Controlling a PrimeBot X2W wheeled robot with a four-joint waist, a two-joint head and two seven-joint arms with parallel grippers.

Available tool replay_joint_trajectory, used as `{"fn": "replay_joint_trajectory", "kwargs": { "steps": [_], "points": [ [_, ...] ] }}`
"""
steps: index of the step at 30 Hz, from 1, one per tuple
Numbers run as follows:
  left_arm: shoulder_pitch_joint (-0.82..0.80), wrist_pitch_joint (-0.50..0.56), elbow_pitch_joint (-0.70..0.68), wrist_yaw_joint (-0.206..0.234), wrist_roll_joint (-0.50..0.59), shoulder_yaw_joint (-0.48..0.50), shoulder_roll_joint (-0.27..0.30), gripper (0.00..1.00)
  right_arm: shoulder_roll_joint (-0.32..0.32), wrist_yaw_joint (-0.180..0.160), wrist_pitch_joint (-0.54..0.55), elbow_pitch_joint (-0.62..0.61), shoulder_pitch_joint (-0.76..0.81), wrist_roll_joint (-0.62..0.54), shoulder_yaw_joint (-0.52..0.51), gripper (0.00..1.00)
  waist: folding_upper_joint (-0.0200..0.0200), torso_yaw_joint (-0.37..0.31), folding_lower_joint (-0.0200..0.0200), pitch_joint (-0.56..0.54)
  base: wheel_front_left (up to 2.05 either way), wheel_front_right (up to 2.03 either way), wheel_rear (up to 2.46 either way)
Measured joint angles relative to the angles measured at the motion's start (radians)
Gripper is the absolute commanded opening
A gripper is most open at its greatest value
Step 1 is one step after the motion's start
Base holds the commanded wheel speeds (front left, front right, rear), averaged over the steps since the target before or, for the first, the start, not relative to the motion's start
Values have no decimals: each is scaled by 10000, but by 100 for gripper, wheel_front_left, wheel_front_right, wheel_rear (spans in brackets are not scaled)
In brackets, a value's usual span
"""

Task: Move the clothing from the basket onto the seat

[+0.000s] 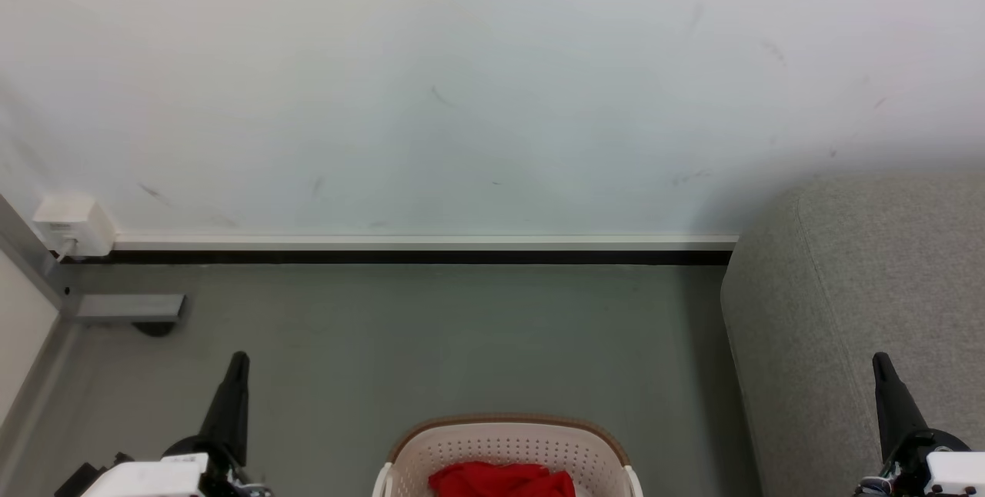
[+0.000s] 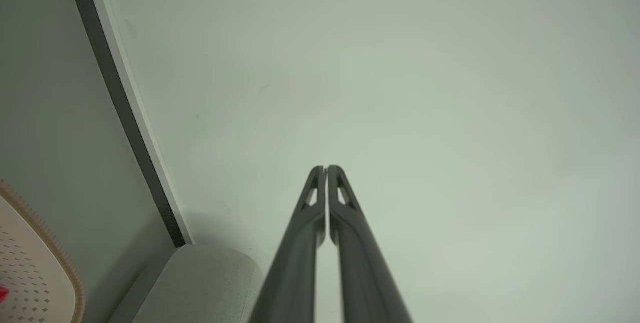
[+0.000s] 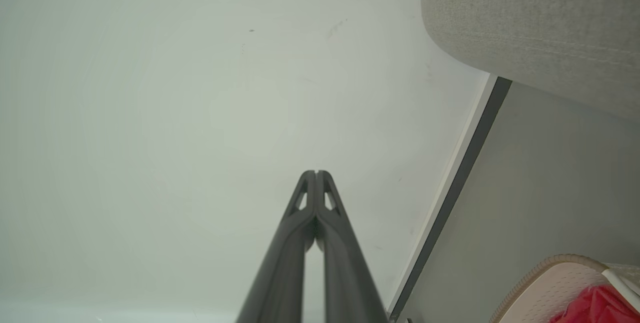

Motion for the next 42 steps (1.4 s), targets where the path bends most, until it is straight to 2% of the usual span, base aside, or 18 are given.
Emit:
{"fn": "replay_joint_trajectory", "kwargs": {
  "steps": [25,26,35,42],
  "points": [
    [1,0,4,0,0,0,0,0,0,0,0,4,0,-2,0,0,0,0,-1,0,0,0,0],
    [40,-10,75,8,6,-6,-15,100,23,0,-2,67,46,-2,10,100,0,0,0,0,0,0,0],
    [327,-291,332,65,148,-301,-73,100,134,0,-290,196,471,-132,142,100,0,15,0,0,0,0,0],
    [328,-644,299,280,529,-470,-71,100,29,0,-646,104,613,-1097,341,100,0,14,0,-1,0,0,0]
  ]
}}
